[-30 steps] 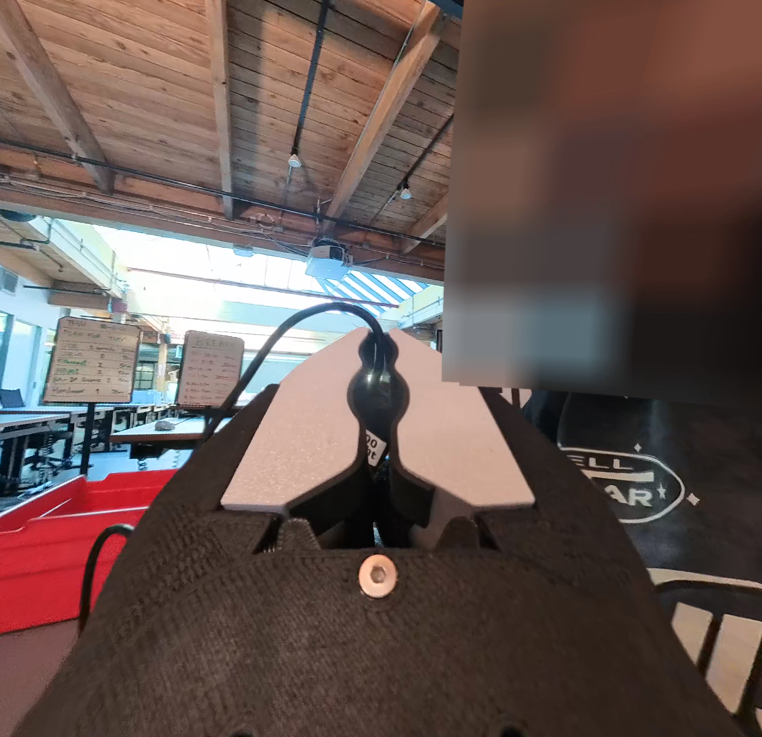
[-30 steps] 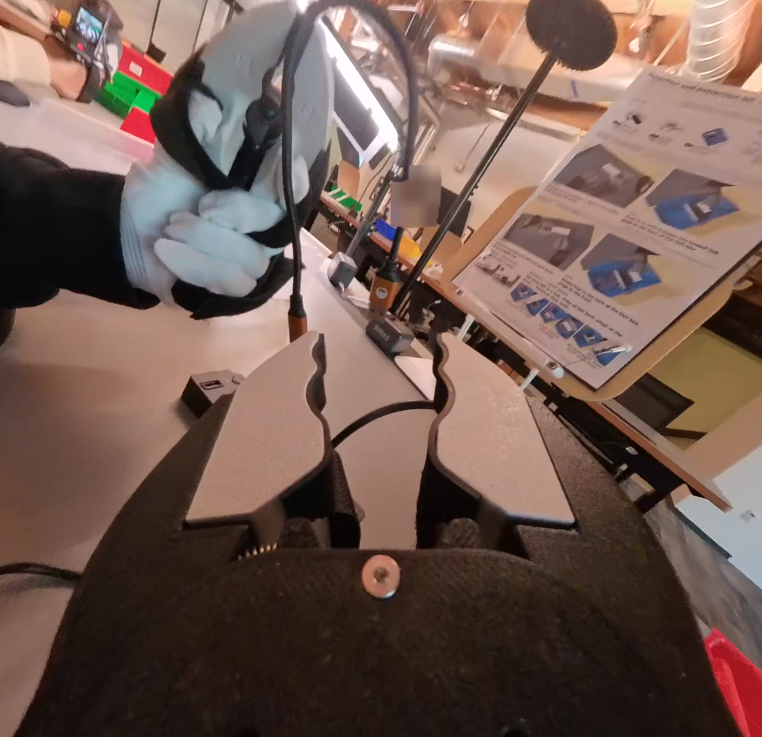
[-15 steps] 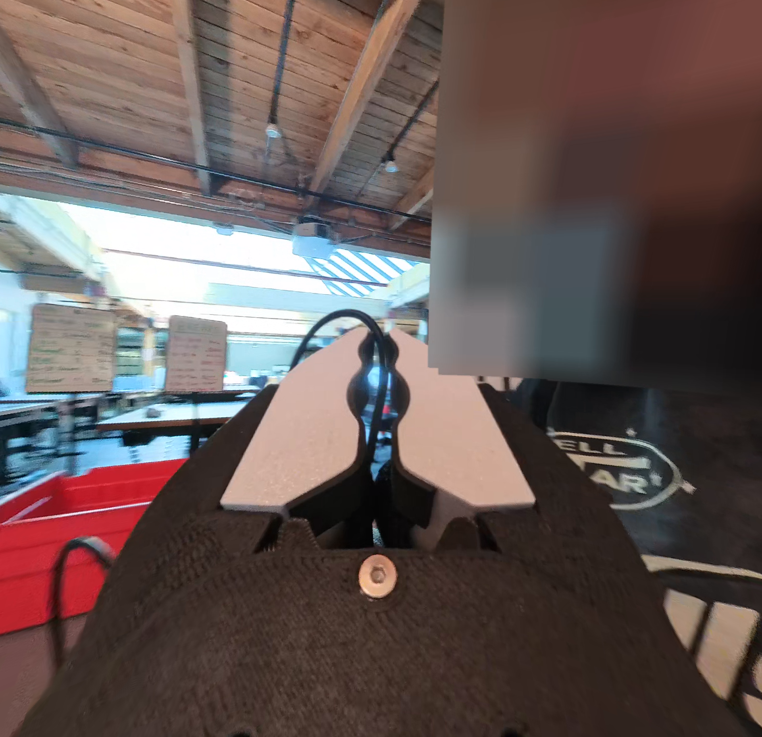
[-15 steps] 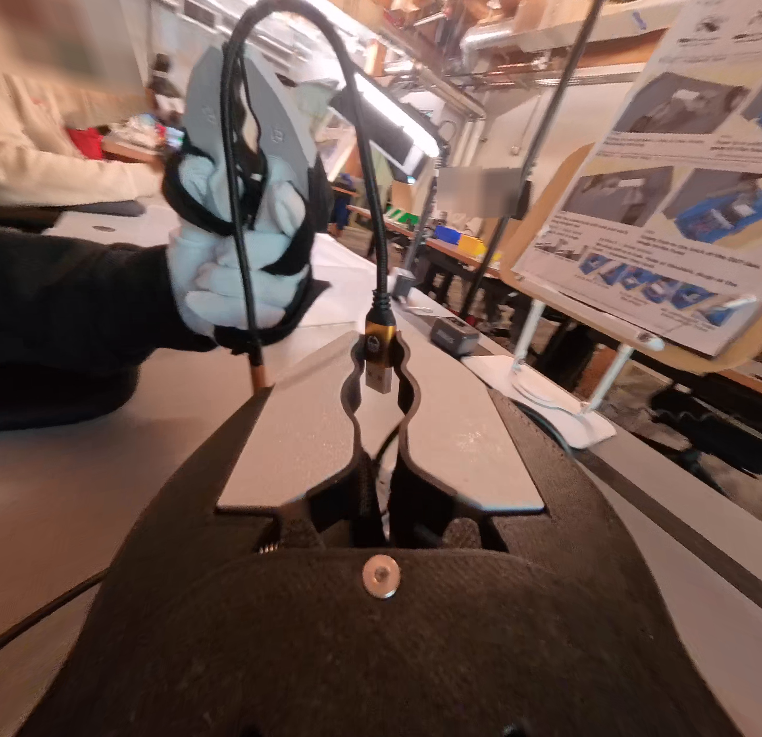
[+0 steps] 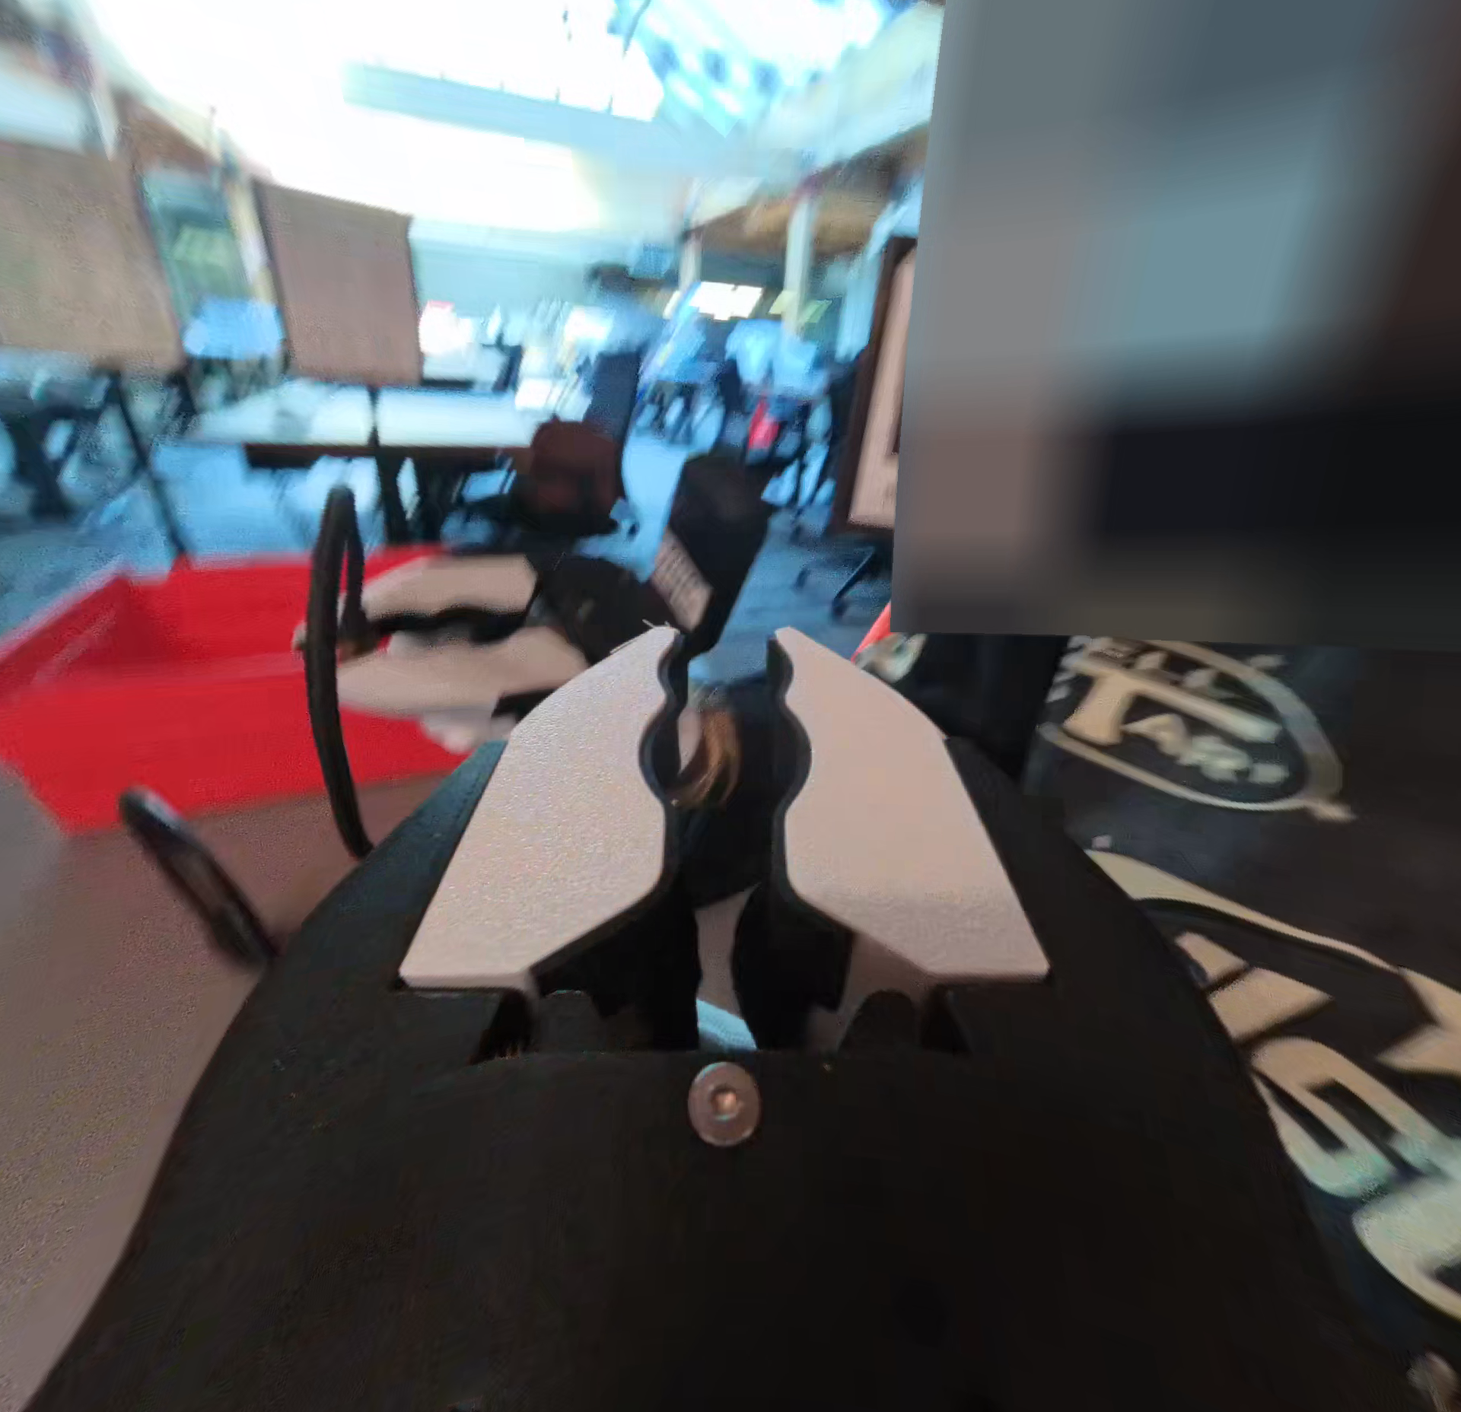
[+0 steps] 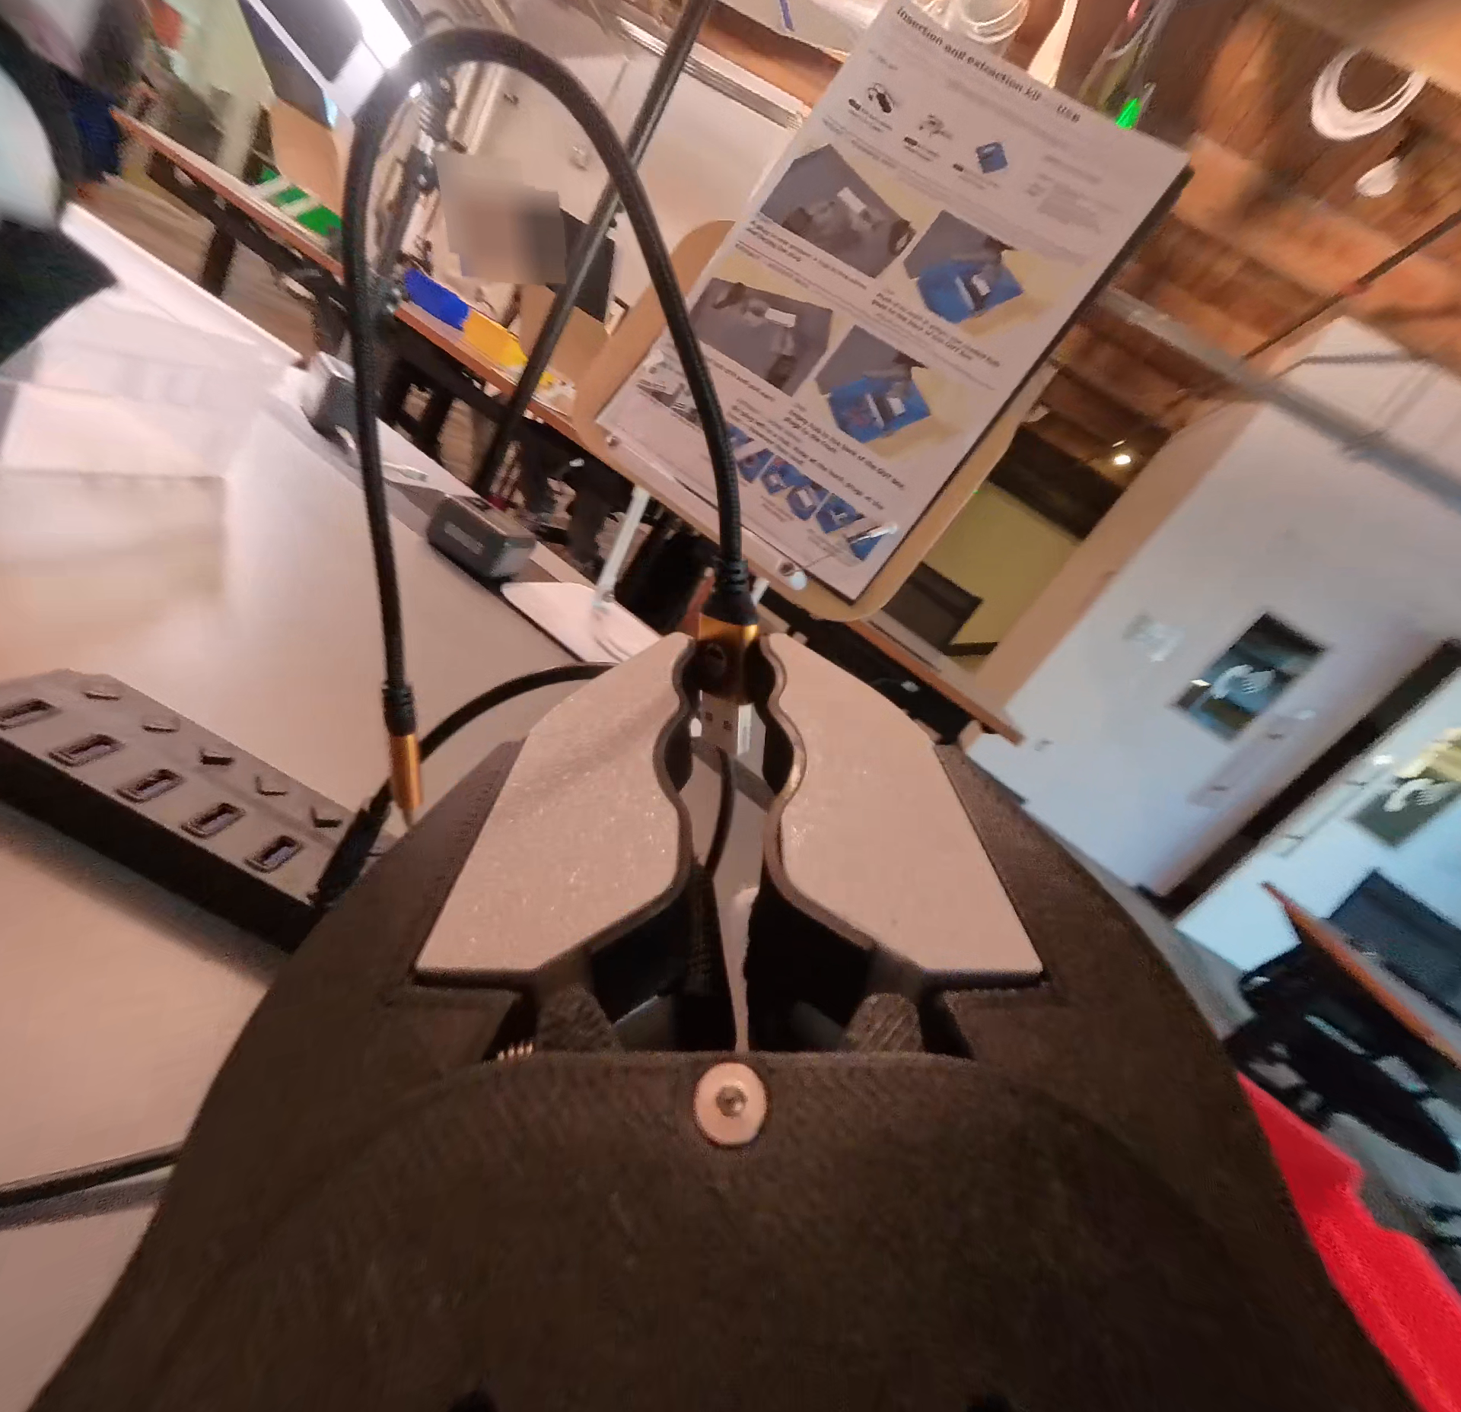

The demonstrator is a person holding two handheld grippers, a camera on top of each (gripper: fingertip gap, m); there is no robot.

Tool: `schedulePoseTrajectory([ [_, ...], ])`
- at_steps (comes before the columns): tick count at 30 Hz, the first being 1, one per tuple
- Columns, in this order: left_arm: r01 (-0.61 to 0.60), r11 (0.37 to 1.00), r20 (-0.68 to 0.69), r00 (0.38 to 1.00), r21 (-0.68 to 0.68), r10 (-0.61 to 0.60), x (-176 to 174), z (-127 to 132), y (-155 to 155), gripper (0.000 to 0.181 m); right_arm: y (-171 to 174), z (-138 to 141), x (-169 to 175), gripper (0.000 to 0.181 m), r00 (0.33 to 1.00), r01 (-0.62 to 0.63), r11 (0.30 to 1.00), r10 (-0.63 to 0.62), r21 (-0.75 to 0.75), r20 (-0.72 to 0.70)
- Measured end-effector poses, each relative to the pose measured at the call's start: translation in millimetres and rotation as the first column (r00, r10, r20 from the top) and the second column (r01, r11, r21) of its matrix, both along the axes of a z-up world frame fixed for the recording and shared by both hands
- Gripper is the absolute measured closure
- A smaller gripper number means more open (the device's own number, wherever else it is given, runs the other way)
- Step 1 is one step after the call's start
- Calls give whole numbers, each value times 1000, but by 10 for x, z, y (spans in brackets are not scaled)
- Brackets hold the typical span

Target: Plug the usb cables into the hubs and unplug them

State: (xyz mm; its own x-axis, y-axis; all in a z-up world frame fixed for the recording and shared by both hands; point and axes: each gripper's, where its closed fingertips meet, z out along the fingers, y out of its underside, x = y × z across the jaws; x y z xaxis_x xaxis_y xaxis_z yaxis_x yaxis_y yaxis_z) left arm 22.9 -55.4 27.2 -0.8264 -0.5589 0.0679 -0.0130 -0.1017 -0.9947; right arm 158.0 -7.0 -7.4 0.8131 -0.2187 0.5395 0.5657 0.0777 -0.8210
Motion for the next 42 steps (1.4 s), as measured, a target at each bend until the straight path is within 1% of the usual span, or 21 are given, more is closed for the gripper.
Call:
schedulePoseTrajectory([
  [2, -169, 983, -97, 980, 77, 176, 364, -293, -25, 163, -7, 13, -9, 168, 998, 33, 999, -33, 5, 49],
  [3, -228, 972, -141, 962, 63, 234, 500, -397, -15, 161, -16, 30, -30, 169, 996, 40, 999, -41, 15, 80],
  [6, -342, 935, -242, 919, -91, 313, 753, -539, 77, 151, -35, 79, -164, 169, 969, 69, 997, -78, 43, 236],
  [8, -393, 905, -246, 904, -162, 348, 816, -563, 178, 149, -19, 77, -289, 169, 928, 94, 995, -104, 45, 358],
  [10, -443, 879, -216, 889, -177, 404, 832, -549, 274, 149, 18, 43, -377, 169, 880, 130, 991, -129, 29, 458],
  [15, -520, 828, -129, 854, -208, 504, 786, -398, 381, 148, 47, 8, -431, 169, 829, 176, 984, -156, 13, 538],
  [21, -485, 833, -166, 874, -267, 456, 762, -407, 385, 160, 64, -14, -517, 169, 743, 236, 972, -194, 21, 640],
  [22, -459, 844, -158, 889, -279, 431, 736, -387, 369, 169, 64, -12, -524, 170, 744, 231, 973, -192, 24, 640],
  [23, -440, 849, -159, 898, -294, 410, 722, -371, 365, 169, 60, -1, -543, 170, 756, 207, 978, -179, 29, 629],
  [25, -409, 852, -140, 913, -327, 384, 686, -340, 391, 181, 24, 57, -603, 170, 810, 110, 992, -123, 58, 573],
  [26, -387, 857, -116, 922, -339, 370, 659, -315, 399, 181, 8, 62, -647, 172, 834, 54, 997, -76, 56, 547],
  [27, -364, 871, -95, 931, -330, 353, 639, -305, 389, 181, -5, 69, -666, 174, 842, 31, 998, -57, 57, 537],
  [29, -327, 899, -67, 945, -293, 322, 610, -297, 344, 181, -9, 68, -639, 175, 821, 66, 996, -89, 60, 563],
  [32, -275, 922, -66, 961, -273, 267, 586, -287, 282, 156, -18, 61, -678, 175, 794, 49, 996, -84, 73, 602],
  [33, -261, 924, -68, 965, -280, 252, 580, -285, 277, 154, -27, 67, -703, 174, 787, 38, 996, -80, 81, 612],
  [35, -227, 926, -58, 974, -300, 220, 557, -281, 263, 157, -30, 57, -766, 174, 777, 8, 997, -55, 78, 627],
  [36, -201, 929, -44, 979, -312, 197, 533, -270, 246, 163, -34, 51, -802, 174, 775, -15, 997, -37, 77, 630],
  [37, -182, 930, -29, 983, -318, 182, 512, -259, 235, 164, -44, 59, -825, 174, 776, -34, 996, -26, 84, 630],
  [39, -173, 935, -4, 984, -309, 180, 487, -250, 233, 167, -60, 68, -855, 174, 785, -72, 994, 4, 86, 619],
  [40, -160, 939, 11, 985, -303, 171, 465, -243, 227, 167, -68, 75, -879, 174, 792, -102, 991, 27, 89, 609],
  [42, -82, 936, 65, 992, -343, 111, 368, -162, 205, 167, -132, 135, -965, 173, 823, -221, 967, 117, 124, 556],
])
